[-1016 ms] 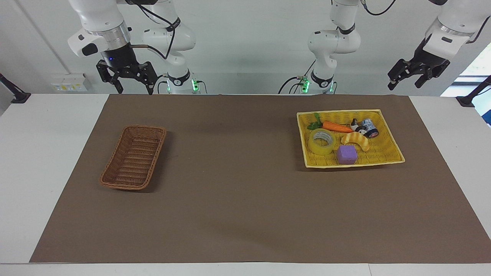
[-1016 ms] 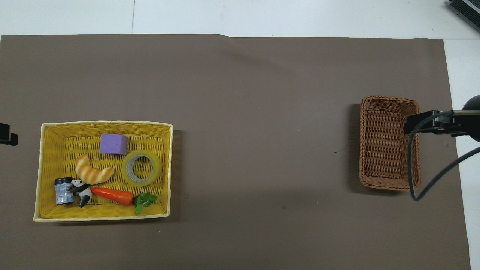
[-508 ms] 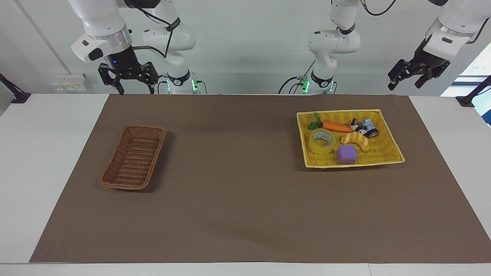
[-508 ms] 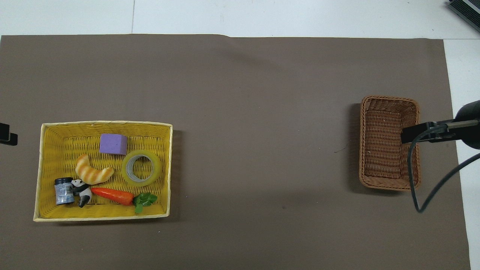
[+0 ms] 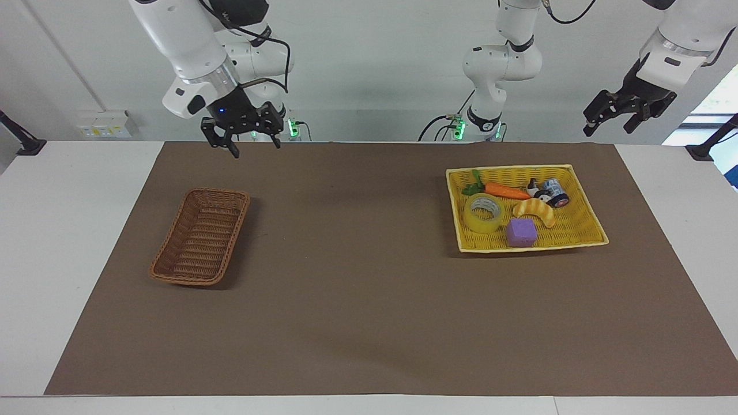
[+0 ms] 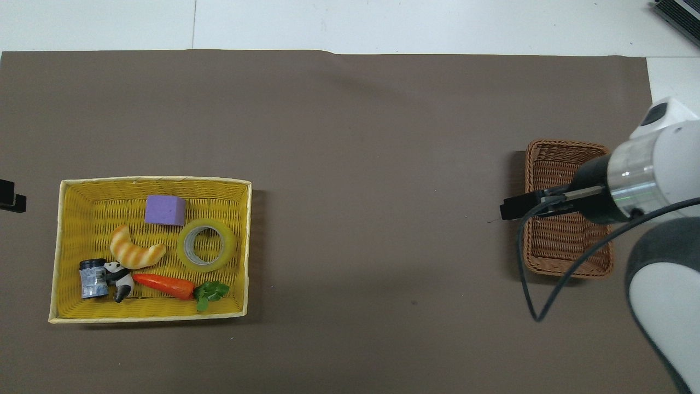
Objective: Move tape to another basket
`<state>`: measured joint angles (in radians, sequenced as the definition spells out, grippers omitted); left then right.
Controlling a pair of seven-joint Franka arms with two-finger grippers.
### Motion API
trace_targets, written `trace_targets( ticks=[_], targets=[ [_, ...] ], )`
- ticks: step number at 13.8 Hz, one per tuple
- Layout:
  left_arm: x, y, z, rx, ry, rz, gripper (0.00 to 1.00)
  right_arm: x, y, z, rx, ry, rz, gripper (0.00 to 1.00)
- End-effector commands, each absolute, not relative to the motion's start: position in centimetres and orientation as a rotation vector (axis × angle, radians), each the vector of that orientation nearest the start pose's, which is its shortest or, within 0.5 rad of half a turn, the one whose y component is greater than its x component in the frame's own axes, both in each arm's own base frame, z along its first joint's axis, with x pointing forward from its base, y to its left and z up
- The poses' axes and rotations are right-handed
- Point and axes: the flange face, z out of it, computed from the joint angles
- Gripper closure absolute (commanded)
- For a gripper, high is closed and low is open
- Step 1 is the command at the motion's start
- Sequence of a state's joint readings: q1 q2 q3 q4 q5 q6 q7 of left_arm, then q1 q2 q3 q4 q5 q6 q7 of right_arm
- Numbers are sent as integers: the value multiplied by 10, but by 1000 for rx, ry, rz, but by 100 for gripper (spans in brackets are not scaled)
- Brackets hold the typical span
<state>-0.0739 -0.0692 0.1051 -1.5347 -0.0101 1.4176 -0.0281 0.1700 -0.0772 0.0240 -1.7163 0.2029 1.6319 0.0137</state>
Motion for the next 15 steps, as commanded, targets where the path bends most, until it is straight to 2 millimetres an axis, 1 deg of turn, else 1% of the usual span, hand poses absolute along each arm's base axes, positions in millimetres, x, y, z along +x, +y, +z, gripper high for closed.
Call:
trace_targets(
  ticks=[1,2,3,4,5,6,7,8,9,10,12,13,14,15],
  targets=[
    [516,18,645,-3148,-79,85,0,510,155,596,-2899,-309,56,0],
    [518,16,638,-3150,-72,66,0,507,165,592,-2867,-315,78,0],
    [520,12,627,-3157,-59,61,0,506,170,588,-2833,-270,99,0],
    [522,8,619,-3164,-50,57,0,505,179,584,-2820,-232,96,0],
    [525,3,607,-3176,-49,57,0,503,192,582,-2815,-203,91,0],
    [527,-1,592,-3175,-51,53,0,503,203,578,-2801,-151,85,0],
    [528,-14,576,-3177,-17,51,0,503,212,575,-2778,-110,79,0],
    [530,-22,560,-3176,-33,50,0,504,221,570,-2753,-89,78,0],
    [531,-27,547,-3174,-119,32,0,507,226,564,-2739,-74,83,0],
    [531,-32,533,-3168,-213,32,0,507,238,558,-2730,-63,91,0],
    [531,-45,509,-3158,-311,32,0,504,273,544,-2725,2,94,0],
    [529,-55,492,-3153,-327,45,0,501,296,533,-2725,1,97,0],
    [525,-61,474,-3150,-370,54,0,498,312,524,-2726,-1,99,0],
    [520,-62,454,-3144,-417,65,0,498,321,516,-2728,-10,100,0]
  ],
)
